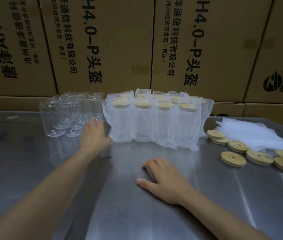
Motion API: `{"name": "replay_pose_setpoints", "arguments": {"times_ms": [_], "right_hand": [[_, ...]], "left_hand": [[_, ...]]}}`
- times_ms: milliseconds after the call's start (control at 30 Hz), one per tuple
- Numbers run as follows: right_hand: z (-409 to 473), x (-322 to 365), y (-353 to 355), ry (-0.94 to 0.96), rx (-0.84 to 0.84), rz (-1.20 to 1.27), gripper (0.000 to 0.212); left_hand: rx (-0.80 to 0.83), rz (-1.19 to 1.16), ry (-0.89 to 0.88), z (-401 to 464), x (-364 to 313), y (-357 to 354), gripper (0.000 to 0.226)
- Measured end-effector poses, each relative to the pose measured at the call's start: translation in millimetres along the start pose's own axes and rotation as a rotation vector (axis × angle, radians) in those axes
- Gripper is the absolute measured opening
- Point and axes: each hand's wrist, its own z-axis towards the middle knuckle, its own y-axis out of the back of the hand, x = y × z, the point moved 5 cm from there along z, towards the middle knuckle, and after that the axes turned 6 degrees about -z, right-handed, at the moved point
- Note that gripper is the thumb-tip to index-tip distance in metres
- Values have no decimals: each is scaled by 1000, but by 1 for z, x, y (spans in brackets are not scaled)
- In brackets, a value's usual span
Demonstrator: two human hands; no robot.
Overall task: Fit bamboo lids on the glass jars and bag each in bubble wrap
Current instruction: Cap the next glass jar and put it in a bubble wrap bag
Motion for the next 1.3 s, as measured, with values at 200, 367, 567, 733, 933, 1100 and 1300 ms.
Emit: {"name": "replay_pose_setpoints", "arguments": {"times_ms": [200,367,567,733,933,1100,1300], "right_hand": [[4,3,-4,57,-8,3,50],[4,2,-6,92,-17,-4,52],[4,2,-10,91,-10,5,58],[4,1,-9,69,-9,18,54],[4,0,-7,44,7,42,47],[2,-2,-3,-4,-40,82,45],[-7,-9,6,-139,-143,295,62]], "left_hand": [[56,417,143,59,58,52,89],[110,517,171,75,66,48,95],[93,613,182,80,63,46,90],[-57,657,67,69,51,51,64],[-19,833,-152,38,23,48,32],[0,783,-230,-4,-8,56,24],[-4,574,-358,-61,-65,77,19]]}}
